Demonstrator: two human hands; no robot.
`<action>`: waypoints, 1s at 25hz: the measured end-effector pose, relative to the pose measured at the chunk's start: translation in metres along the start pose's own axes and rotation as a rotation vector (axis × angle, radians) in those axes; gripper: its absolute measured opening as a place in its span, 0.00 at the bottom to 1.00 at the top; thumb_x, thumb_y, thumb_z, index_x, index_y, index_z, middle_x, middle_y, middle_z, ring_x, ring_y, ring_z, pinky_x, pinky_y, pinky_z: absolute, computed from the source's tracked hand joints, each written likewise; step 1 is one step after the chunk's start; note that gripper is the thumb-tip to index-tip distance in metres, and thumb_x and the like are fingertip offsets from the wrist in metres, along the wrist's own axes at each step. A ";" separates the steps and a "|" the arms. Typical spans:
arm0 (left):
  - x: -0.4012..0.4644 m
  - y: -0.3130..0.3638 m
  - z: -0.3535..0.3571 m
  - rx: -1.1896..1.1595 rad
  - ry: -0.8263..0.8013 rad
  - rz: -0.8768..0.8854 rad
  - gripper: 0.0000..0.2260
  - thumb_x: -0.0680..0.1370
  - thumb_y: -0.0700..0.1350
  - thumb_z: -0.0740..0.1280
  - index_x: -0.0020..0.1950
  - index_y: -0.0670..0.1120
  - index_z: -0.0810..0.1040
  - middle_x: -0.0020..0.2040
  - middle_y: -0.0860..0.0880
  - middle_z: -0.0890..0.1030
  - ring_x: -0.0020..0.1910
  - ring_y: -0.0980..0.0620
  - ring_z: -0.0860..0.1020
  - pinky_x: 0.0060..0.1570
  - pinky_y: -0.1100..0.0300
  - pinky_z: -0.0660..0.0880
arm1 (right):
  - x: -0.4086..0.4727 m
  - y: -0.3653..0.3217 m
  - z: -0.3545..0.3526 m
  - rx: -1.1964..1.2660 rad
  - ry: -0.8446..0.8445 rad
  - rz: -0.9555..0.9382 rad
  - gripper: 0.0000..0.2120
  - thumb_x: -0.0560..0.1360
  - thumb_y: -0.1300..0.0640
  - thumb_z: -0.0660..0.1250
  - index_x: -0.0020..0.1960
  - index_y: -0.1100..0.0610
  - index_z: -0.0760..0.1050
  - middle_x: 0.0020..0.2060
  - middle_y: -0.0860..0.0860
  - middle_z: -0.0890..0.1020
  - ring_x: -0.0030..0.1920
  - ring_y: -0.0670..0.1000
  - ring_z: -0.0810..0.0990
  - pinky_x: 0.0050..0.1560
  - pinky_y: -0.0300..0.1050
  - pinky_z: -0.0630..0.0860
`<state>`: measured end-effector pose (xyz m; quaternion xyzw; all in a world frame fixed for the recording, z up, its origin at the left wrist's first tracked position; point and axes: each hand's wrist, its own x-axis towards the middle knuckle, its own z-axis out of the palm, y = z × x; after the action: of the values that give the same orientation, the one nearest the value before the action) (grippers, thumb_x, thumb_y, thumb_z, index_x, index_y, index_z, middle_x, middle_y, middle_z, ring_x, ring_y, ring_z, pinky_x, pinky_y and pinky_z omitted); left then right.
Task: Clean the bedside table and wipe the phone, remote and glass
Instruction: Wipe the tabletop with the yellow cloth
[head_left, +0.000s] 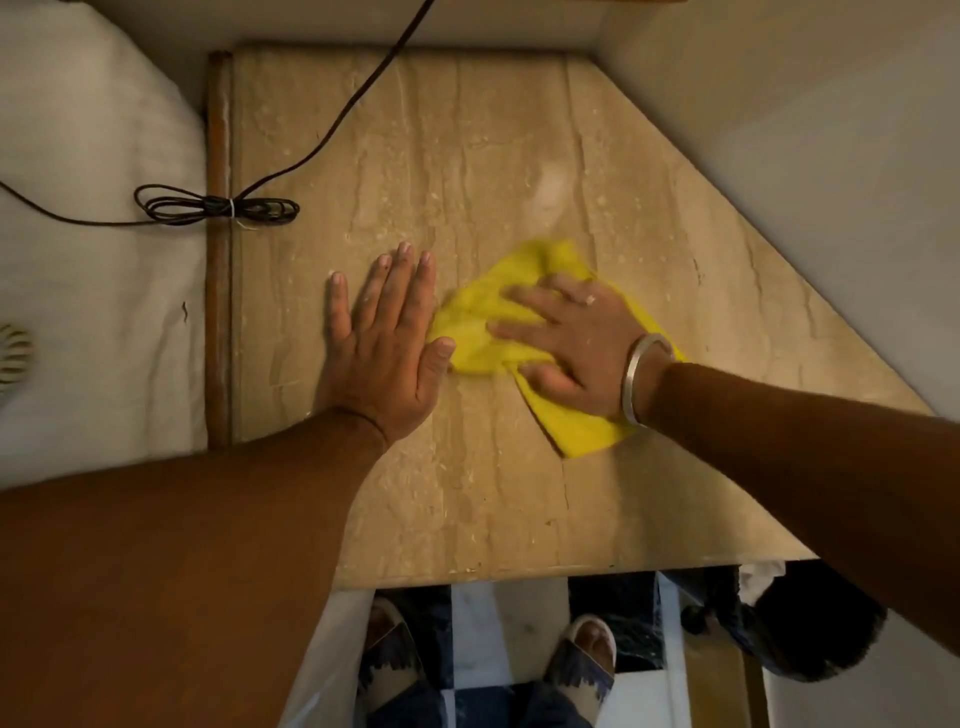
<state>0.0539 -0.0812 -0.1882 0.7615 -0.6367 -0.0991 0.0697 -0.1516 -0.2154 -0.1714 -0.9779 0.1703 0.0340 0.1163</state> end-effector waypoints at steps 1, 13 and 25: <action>0.000 0.001 0.000 0.001 -0.001 0.004 0.32 0.83 0.59 0.39 0.81 0.43 0.55 0.81 0.42 0.58 0.81 0.44 0.56 0.75 0.32 0.51 | -0.006 -0.011 0.005 0.021 0.014 0.153 0.24 0.74 0.43 0.61 0.70 0.46 0.71 0.70 0.55 0.72 0.64 0.65 0.72 0.57 0.60 0.71; -0.001 0.000 0.000 0.014 -0.002 -0.012 0.36 0.81 0.65 0.39 0.81 0.43 0.49 0.81 0.40 0.56 0.80 0.42 0.56 0.76 0.33 0.50 | 0.088 0.078 -0.018 -0.130 0.069 0.650 0.32 0.76 0.35 0.40 0.77 0.44 0.50 0.78 0.58 0.54 0.75 0.67 0.55 0.72 0.61 0.53; -0.102 -0.066 -0.010 0.045 -0.079 -0.239 0.40 0.80 0.68 0.43 0.81 0.39 0.55 0.81 0.38 0.55 0.80 0.40 0.55 0.75 0.34 0.52 | 0.164 0.067 -0.025 -0.158 0.004 0.646 0.32 0.77 0.34 0.39 0.78 0.45 0.48 0.78 0.60 0.53 0.75 0.68 0.54 0.73 0.62 0.52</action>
<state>0.1016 0.0307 -0.1876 0.8289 -0.5457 -0.1221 0.0152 -0.0192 -0.3360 -0.1789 -0.8793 0.4688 0.0805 0.0229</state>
